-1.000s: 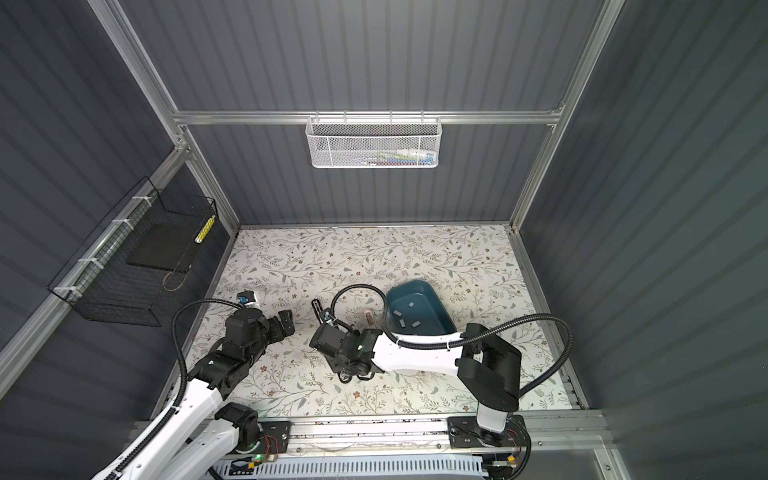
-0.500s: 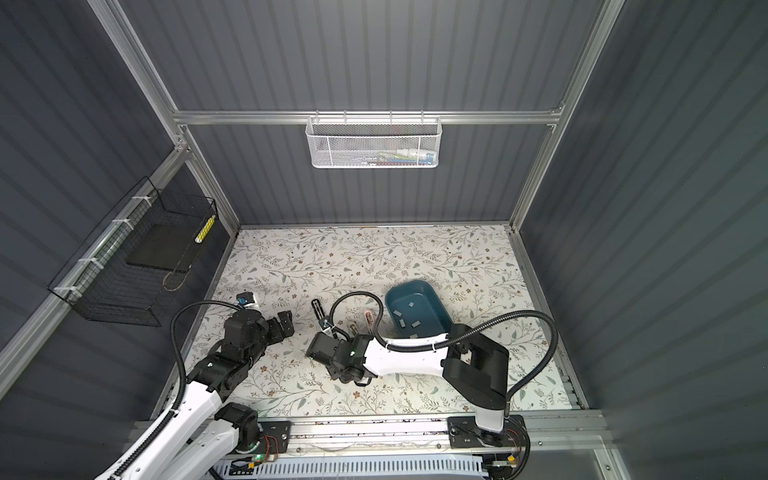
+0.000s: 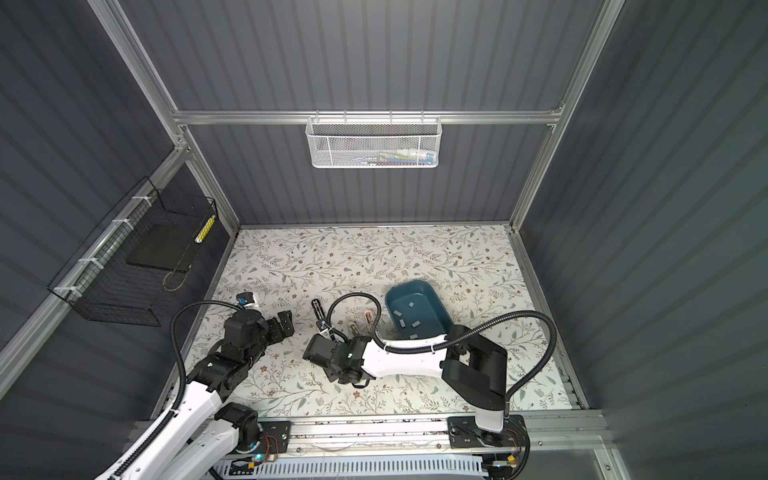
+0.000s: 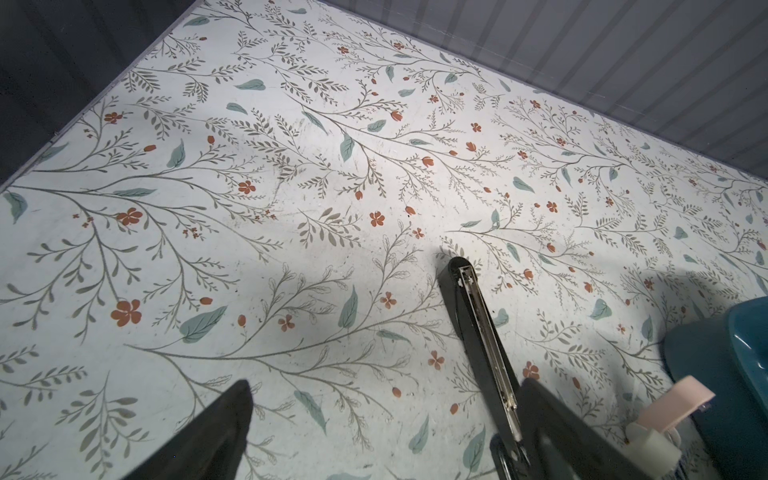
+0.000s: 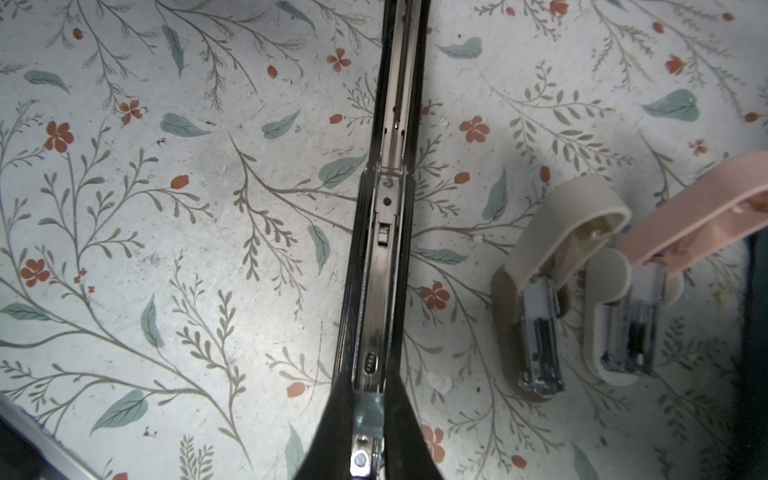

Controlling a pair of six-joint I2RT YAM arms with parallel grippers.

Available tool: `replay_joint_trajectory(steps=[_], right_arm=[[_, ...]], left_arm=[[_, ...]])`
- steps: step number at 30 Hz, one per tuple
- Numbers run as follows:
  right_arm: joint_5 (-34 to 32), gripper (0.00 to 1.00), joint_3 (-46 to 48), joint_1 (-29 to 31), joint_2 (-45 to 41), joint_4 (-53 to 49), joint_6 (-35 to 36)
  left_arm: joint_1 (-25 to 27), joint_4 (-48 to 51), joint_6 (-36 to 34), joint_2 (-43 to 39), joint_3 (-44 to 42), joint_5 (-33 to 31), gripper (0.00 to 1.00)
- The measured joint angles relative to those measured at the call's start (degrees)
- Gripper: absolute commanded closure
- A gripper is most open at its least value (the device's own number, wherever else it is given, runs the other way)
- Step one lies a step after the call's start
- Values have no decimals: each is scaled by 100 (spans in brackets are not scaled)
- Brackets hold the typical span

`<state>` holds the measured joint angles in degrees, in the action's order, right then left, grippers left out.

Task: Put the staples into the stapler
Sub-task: 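Lower the staple strip into the black stapler's channel with the right gripper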

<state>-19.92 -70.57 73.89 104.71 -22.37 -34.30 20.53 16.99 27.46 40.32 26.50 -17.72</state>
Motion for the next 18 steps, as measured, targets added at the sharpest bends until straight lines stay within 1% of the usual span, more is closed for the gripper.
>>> replay_joint_trajectory(steps=[8, 18], right_arm=[[0, 93, -2, 0, 166, -9, -37], [0, 93, -2, 0, 173, -11, -90]], left_arm=[[0, 0, 2, -35, 0, 0, 1], [0, 17, 2, -48, 0, 0, 1]])
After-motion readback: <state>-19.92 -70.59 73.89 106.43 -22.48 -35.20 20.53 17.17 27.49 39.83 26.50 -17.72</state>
